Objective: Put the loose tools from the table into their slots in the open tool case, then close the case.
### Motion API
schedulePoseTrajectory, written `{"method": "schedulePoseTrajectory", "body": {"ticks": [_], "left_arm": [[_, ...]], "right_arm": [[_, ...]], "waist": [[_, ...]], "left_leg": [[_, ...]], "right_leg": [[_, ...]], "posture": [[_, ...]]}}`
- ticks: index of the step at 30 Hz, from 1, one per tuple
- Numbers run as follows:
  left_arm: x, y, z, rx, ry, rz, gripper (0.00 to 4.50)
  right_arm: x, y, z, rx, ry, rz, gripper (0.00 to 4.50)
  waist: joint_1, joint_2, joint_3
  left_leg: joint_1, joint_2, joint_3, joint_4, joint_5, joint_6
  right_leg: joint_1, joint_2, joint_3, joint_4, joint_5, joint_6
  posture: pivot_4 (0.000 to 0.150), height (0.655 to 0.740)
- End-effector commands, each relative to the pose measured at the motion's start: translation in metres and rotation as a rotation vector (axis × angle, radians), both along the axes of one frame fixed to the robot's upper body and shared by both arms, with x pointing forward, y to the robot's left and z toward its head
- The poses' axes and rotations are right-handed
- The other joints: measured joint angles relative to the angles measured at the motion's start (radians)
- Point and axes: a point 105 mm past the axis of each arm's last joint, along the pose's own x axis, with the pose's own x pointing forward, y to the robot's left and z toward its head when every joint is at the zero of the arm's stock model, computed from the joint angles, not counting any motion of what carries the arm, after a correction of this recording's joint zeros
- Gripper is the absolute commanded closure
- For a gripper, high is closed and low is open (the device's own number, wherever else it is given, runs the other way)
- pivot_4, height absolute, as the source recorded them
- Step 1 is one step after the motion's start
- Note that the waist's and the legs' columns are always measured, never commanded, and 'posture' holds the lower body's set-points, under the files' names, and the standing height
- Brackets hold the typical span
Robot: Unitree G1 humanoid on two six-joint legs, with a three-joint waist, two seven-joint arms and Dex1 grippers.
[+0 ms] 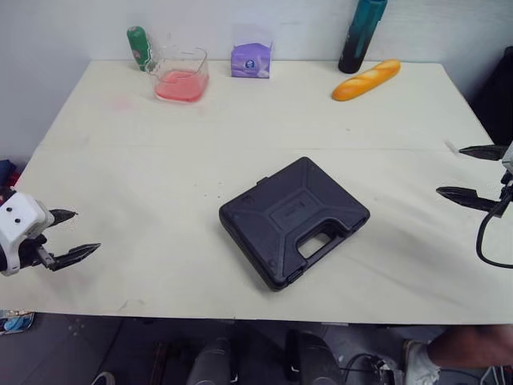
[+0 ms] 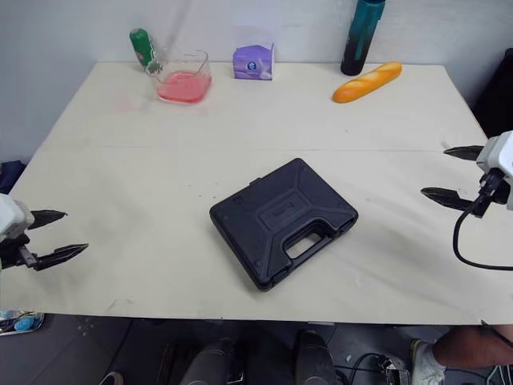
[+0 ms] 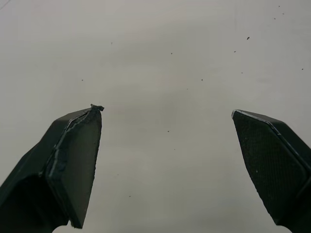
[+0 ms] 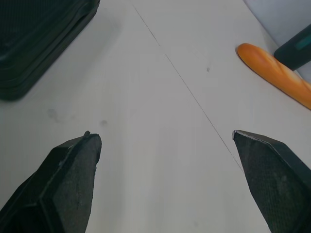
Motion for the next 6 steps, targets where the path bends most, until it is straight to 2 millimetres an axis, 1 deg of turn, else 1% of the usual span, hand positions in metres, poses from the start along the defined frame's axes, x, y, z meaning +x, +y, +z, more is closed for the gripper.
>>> {"method": "schedulePoseTrajectory", "body": {"ticks": [1,4,6], "left_arm": [[-0.0010,-0.0014,0.0084,-0.001,-0.055,0.010,0.00],[0.0016,-0.0057,0.0126,-0.007,-0.089,-0.003,0.00],[0.0037,-0.0089,0.0165,0.002,-0.114,-0.021,0.00]], "right_arm": [[0.0035,0.0089,0.0097,-0.013,-0.044,0.032,0.03],[0.0064,0.0161,0.0085,-0.008,-0.040,0.047,0.03],[0.0066,0.0168,0.0069,-0.011,-0.035,0.047,0.03]], "waist": [[-0.004,-0.001,0.000],[-0.006,-0.001,0.001],[-0.004,-0.001,0.001]], "left_leg": [[0.001,0.000,0.001,0.000,0.000,0.000],[0.002,0.000,0.002,0.001,0.000,0.000],[0.003,0.000,0.002,0.001,0.000,0.000]], "right_leg": [[0.000,0.000,0.000,0.001,0.000,0.000],[0.000,-0.001,0.001,0.003,0.000,0.000],[0.000,-0.002,0.001,0.003,0.000,0.000]], "posture": [[0.150,0.7400],[0.150,0.7400],[0.150,0.7400]]}}
